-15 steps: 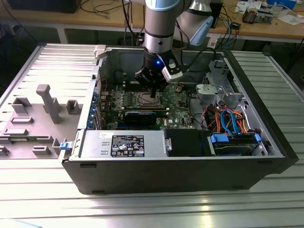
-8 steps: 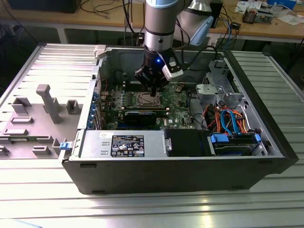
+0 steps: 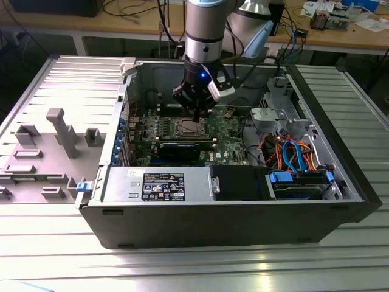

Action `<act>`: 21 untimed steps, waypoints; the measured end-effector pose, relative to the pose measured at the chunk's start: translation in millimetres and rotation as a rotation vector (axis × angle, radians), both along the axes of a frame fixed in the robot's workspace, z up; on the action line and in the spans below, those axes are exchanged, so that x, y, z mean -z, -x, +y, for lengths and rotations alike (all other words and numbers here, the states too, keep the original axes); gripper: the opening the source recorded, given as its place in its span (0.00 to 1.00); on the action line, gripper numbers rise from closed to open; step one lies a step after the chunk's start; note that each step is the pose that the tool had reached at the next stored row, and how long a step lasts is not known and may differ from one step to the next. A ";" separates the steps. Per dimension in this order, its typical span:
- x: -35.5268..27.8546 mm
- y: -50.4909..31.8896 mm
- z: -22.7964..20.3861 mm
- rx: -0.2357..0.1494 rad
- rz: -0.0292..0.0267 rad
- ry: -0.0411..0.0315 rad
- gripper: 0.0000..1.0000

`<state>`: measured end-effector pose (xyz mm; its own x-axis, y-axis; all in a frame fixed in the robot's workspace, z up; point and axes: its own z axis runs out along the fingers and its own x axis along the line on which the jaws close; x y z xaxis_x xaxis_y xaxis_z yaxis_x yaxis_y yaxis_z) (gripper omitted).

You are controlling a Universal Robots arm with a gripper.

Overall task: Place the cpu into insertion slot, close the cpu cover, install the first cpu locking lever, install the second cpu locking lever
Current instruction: 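Install the first cpu locking lever, then install the second cpu locking lever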

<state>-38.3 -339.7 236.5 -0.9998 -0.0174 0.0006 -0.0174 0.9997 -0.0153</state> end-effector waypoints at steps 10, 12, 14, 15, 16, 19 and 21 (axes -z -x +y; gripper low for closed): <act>-2.1 0.0 0.0 0.000 0.0001 -0.0002 0.11; -2.3 -0.1 -0.8 0.000 0.0002 0.0001 0.11; -2.1 0.0 -3.1 0.000 0.0000 -0.0002 0.11; -2.1 0.0 -5.8 0.000 0.0001 -0.0002 0.11; -2.1 0.0 -7.5 0.000 0.0000 -0.0003 0.11; -2.1 0.0 -13.3 0.000 0.0000 -0.0002 0.11; -2.1 -0.4 -15.8 0.000 0.0001 -0.0002 0.11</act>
<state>-37.8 -355.5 238.5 -0.9998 -0.0174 0.0007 -0.0174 0.9997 -0.0151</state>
